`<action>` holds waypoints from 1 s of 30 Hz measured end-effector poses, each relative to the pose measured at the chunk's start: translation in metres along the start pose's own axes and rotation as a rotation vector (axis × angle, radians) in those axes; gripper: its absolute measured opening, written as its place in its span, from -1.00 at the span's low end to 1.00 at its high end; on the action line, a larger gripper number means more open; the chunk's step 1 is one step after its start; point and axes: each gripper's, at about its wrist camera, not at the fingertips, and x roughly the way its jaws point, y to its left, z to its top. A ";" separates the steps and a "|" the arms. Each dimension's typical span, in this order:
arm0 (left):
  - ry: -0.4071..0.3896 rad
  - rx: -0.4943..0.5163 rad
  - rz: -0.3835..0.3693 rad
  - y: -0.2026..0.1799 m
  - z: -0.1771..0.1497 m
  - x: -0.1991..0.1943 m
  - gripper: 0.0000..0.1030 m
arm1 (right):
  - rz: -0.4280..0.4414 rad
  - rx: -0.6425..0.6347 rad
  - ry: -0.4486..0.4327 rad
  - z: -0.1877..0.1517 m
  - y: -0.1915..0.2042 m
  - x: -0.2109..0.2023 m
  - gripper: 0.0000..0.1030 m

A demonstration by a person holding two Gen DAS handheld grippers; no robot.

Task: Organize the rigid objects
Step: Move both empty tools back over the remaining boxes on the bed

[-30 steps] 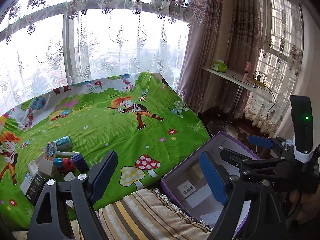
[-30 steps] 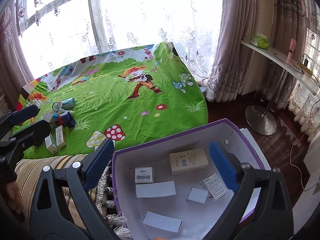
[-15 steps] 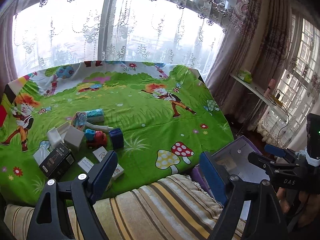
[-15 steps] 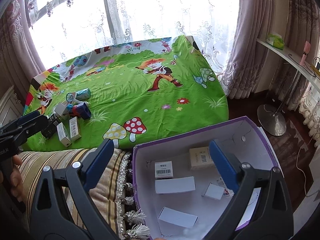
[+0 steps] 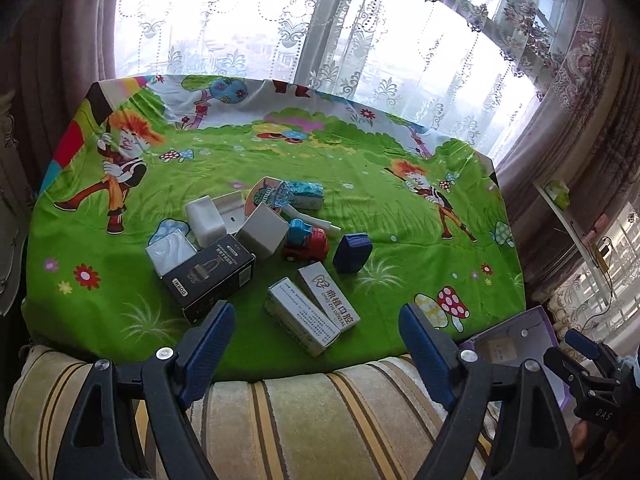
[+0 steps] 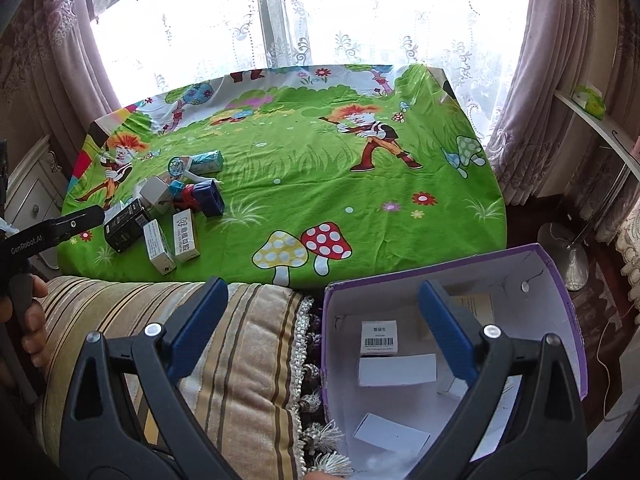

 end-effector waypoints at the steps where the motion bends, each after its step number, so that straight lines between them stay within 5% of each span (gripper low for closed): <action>1: 0.005 -0.016 0.004 0.005 0.000 0.001 0.65 | 0.005 -0.006 0.004 0.001 0.004 0.001 0.89; 20: 0.070 -0.201 0.078 0.078 0.006 0.014 0.65 | 0.114 -0.212 0.082 0.017 0.095 0.040 0.89; 30: 0.181 -0.334 0.031 0.109 0.014 0.037 0.65 | 0.152 -0.324 0.124 0.026 0.140 0.066 0.89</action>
